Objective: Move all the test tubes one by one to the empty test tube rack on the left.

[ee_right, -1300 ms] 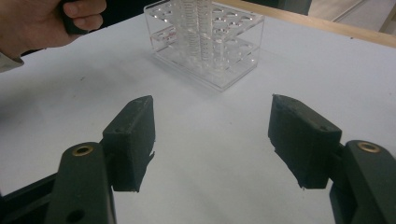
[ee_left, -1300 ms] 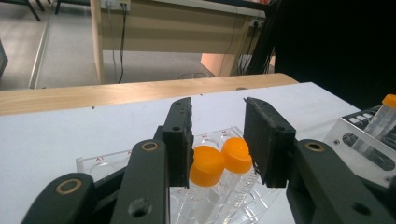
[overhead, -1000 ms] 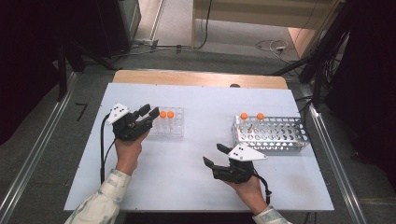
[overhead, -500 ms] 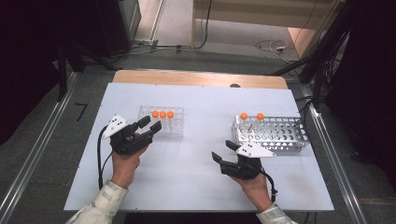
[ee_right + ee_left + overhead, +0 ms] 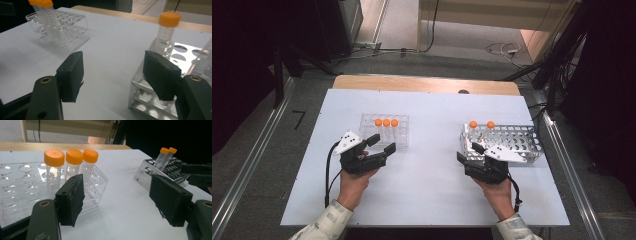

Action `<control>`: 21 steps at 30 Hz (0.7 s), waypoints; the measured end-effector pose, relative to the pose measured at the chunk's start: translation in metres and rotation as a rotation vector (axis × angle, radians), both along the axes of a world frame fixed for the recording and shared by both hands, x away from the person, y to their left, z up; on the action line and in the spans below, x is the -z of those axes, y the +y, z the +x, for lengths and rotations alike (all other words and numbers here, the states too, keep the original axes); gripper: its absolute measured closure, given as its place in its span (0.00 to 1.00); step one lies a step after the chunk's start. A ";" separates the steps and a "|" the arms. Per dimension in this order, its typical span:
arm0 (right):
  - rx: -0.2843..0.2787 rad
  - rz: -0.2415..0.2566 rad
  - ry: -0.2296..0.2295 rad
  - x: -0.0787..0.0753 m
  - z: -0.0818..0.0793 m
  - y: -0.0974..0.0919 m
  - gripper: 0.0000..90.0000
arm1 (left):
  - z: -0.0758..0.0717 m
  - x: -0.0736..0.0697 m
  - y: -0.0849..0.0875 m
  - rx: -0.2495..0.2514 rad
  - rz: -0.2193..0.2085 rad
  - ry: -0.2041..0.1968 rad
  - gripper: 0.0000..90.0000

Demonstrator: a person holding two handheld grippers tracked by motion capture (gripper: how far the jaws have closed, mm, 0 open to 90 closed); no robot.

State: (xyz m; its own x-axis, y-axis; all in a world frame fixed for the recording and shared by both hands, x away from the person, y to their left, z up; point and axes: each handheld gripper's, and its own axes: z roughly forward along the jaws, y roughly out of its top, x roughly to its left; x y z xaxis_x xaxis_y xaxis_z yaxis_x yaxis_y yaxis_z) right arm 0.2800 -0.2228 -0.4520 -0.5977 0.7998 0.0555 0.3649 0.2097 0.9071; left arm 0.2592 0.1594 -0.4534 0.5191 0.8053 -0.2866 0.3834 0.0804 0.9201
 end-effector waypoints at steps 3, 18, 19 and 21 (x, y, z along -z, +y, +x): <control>0.029 0.006 -0.003 -0.001 0.004 -0.008 0.36 | 0.000 0.000 0.000 -0.001 0.004 -0.003 0.31; 0.191 -0.005 -0.027 0.001 0.027 -0.032 0.39 | -0.001 0.001 -0.003 0.011 0.005 0.000 0.30; 0.203 -0.010 -0.028 0.001 0.029 -0.033 0.39 | -0.001 0.001 -0.003 0.011 0.004 0.000 0.30; 0.223 -0.006 -0.025 0.002 0.034 -0.036 0.40 | 0.000 0.001 -0.003 0.011 0.002 0.000 0.31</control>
State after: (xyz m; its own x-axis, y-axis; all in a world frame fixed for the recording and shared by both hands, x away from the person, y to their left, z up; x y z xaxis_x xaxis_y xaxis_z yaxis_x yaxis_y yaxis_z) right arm 0.3138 -0.2584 -0.4544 -0.4068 0.9128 0.0374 0.3804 0.1320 0.9153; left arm 0.2587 0.1564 -0.4545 0.5276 0.8001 -0.2854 0.3846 0.0746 0.9201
